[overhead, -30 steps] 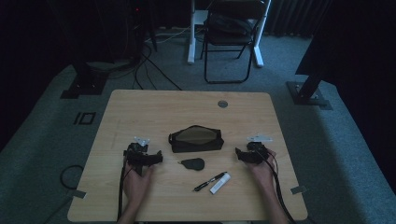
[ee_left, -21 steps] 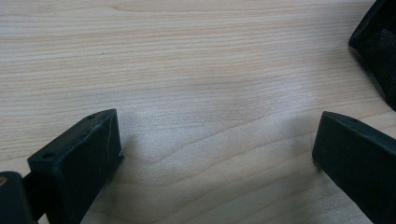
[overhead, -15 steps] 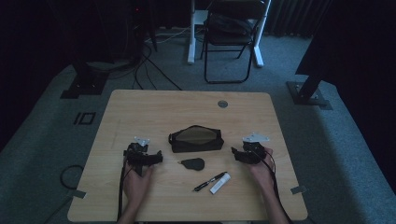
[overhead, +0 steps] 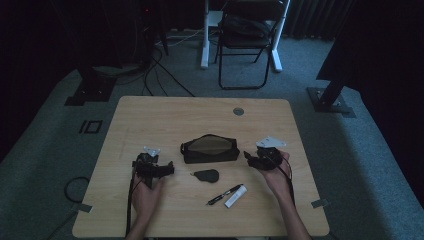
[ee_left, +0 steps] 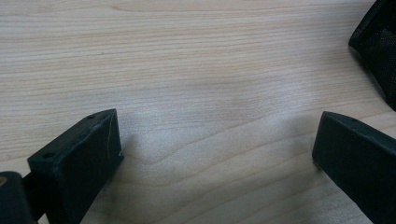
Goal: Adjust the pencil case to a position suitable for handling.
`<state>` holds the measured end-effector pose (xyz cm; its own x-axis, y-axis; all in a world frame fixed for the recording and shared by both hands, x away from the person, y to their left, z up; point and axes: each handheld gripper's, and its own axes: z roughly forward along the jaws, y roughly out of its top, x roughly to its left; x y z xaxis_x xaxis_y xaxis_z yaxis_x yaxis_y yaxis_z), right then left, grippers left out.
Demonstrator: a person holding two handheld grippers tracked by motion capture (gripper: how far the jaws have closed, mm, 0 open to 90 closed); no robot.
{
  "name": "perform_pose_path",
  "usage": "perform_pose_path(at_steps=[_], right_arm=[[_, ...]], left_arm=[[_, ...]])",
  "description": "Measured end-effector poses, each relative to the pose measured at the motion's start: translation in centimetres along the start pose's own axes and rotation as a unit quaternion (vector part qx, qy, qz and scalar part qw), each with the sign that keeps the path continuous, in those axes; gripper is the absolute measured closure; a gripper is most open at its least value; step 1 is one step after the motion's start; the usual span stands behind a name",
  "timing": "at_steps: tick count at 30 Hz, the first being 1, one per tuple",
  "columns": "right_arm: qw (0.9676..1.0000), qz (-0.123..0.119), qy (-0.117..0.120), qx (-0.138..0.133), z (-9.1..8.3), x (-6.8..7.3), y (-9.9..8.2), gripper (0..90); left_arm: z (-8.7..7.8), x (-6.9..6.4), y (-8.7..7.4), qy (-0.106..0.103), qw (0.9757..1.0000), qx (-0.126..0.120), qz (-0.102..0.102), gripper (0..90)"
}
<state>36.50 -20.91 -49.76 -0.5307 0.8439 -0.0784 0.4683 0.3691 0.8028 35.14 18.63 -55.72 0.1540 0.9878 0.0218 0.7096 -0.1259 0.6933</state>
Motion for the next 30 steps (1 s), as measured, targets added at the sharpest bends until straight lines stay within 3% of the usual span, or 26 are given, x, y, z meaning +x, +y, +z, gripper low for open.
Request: perform_pose_path(at_steps=[9, 19, 24, 30], right_arm=[[0.9999, -0.009, 0.009, -0.011, 1.4, 0.1, 2.0, 38.3], [0.9996, -0.019, 0.022, -0.001, 4.2, 0.9, 3.7, 38.2], [0.9991, -0.027, 0.033, 0.008, 5.4, 0.8, 3.7, 38.0], [0.9987, -0.037, 0.031, 0.014, 4.9, 1.1, 2.8, 36.4]], left_arm=[[0.0, 0.0, 0.0, 0.0, 1.0, 0.0, 0.0, 1.5], [0.0, 0.0, 0.0, 0.0, 1.0, -0.001, -0.001, 1.5], [0.0, 0.0, 0.0, 0.0, 1.0, 0.0, 0.0, 1.5], [0.0, 0.0, 0.0, 0.0, 1.0, 0.0, 0.0, 1.5]])
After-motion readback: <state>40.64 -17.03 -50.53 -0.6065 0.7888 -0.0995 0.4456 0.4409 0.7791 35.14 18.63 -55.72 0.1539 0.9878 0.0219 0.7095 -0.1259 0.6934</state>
